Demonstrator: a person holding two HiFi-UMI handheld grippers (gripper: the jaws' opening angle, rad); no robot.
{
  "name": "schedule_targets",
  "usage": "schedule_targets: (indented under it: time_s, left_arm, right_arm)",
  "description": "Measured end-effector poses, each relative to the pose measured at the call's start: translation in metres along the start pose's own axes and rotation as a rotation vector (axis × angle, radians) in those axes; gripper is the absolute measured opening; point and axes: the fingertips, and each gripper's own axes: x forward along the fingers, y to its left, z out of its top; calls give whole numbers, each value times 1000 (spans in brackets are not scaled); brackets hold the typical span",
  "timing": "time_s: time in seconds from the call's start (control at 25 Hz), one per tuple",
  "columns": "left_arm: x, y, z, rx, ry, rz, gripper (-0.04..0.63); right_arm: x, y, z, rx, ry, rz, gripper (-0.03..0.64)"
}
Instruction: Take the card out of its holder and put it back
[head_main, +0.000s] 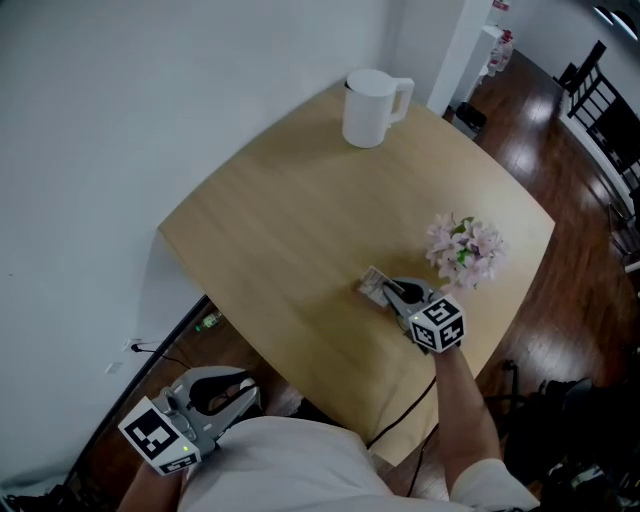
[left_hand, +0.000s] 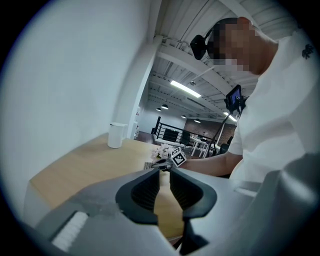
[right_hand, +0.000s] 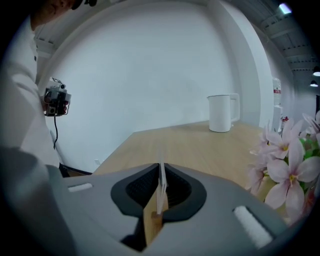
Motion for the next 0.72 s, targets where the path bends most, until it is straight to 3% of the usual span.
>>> schedule_targets:
  time_s: [0.72]
  left_arm:
    - [-23, 10, -2, 38, -32, -48, 72]
  right_arm:
    - [-35, 18, 57, -48, -87, -91, 21]
